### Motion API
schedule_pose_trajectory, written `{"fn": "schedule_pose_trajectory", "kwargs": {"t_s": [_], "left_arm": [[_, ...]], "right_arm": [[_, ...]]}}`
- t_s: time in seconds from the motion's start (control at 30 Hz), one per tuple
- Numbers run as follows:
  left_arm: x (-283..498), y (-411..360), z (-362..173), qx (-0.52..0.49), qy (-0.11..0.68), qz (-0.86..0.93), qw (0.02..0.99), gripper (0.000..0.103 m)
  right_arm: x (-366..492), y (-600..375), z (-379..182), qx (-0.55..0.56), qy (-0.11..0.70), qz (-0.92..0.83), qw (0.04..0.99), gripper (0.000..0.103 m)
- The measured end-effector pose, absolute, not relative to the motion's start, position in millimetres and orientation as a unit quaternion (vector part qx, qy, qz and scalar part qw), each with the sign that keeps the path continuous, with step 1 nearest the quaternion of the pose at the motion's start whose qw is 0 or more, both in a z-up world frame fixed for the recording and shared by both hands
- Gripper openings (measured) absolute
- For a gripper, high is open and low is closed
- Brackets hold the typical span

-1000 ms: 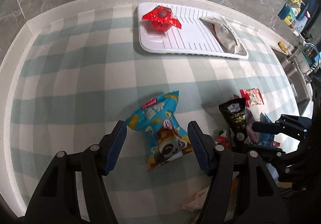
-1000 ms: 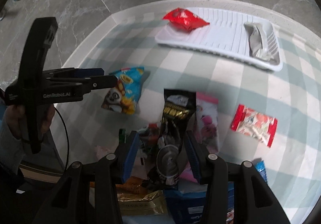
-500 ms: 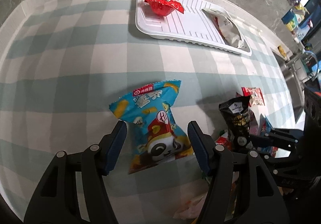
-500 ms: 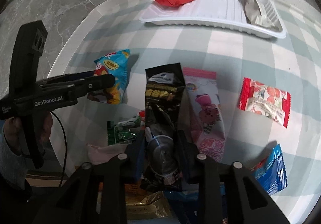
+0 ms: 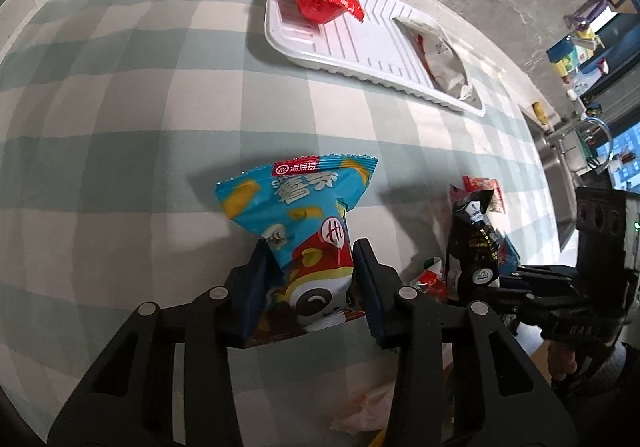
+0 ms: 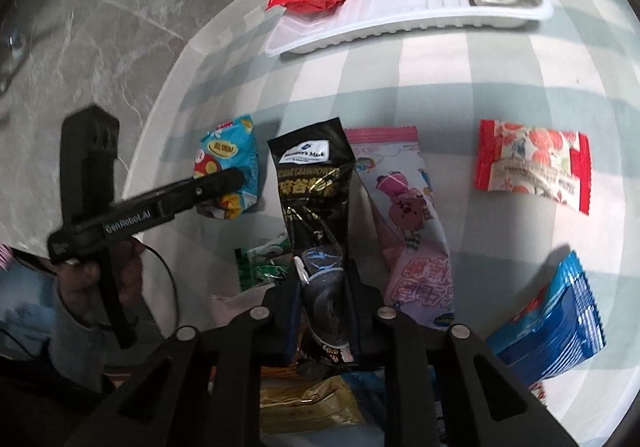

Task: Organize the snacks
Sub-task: 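Grasp the blue panda chip bag with left tool while right tool grasps black coffee packet, then lower both packets into the white tray and open both tools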

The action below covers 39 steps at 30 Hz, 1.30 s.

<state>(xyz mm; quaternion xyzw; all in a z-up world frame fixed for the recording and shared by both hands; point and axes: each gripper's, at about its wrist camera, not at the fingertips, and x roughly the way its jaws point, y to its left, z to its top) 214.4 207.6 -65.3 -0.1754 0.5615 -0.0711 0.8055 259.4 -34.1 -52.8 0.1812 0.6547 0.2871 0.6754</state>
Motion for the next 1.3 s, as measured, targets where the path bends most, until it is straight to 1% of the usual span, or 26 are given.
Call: {"fn": "schedule_pose_trajectory", "kwargs": {"t_s": [0.3, 0.6, 1.0, 1.3], "left_arm": [[220, 207, -40, -0.19, 0.543, -0.094, 0.813, 0.039], [250, 192, -16, -0.188, 0.529, -0.124, 0.818, 0.039], [329, 167, 7, -0.161, 0.514, -0.152, 0.829, 0.039], [400, 155, 7, -0.156, 0.511, -0.154, 0.831, 0.039]], "right_arm": [[269, -54, -36, 0.264, 0.637, 0.298, 0.66, 0.02], [305, -74, -26, 0.308, 0.614, 0.287, 0.667, 0.02], [382, -100, -23, 0.336, 0.587, 0.257, 0.691, 0.02], [451, -104, -29, 0.335, 0.577, 0.244, 0.704, 0.02]]}}
